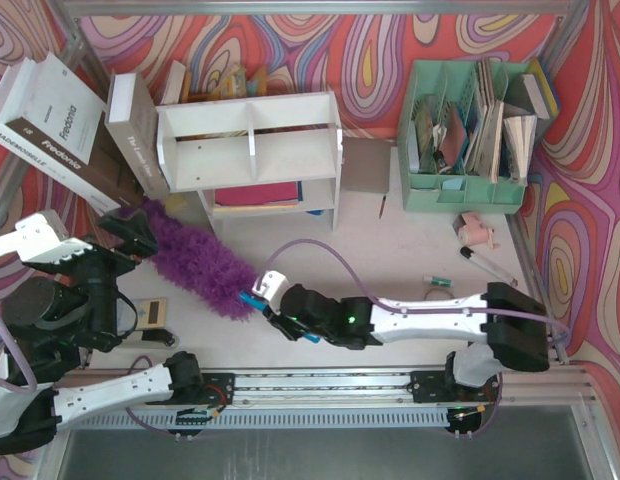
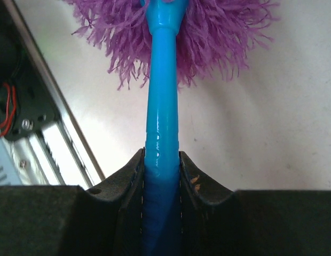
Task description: Dust the bookshelf with a duster
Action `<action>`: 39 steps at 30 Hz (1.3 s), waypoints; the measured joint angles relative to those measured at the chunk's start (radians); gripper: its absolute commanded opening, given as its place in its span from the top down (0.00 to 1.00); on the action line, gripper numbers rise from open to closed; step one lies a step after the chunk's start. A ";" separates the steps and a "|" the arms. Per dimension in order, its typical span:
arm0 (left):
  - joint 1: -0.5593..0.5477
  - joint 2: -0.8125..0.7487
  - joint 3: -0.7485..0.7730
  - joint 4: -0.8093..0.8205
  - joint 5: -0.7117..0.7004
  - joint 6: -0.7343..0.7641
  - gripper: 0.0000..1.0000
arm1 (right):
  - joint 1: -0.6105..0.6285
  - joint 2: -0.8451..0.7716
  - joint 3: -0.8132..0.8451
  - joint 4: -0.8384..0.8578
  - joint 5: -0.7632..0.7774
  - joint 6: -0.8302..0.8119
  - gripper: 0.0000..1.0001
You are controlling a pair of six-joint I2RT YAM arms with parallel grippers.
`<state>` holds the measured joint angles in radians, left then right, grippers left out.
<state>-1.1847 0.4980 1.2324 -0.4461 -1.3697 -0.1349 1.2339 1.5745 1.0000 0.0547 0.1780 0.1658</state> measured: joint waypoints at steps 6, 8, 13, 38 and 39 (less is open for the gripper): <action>0.000 0.005 -0.011 0.007 0.000 0.001 0.01 | -0.024 -0.155 -0.136 -0.036 -0.094 -0.100 1.00; 0.000 0.009 -0.013 0.008 0.000 0.004 0.01 | -0.037 -0.177 -0.166 -0.051 -0.122 -0.129 1.00; 0.000 0.014 -0.013 0.010 0.000 0.008 0.01 | -0.080 -0.191 -0.226 -0.077 -0.201 -0.192 1.00; 0.000 0.019 -0.045 0.023 0.012 0.007 0.01 | -0.291 -0.039 -0.258 0.022 -0.380 -0.342 0.77; 0.000 0.019 -0.046 0.023 0.013 0.007 0.01 | -0.297 -0.035 -0.259 0.025 -0.386 -0.343 0.77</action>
<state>-1.1847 0.5175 1.1866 -0.4236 -1.3563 -0.1276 0.9371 1.5398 0.7414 0.0795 -0.2081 -0.1772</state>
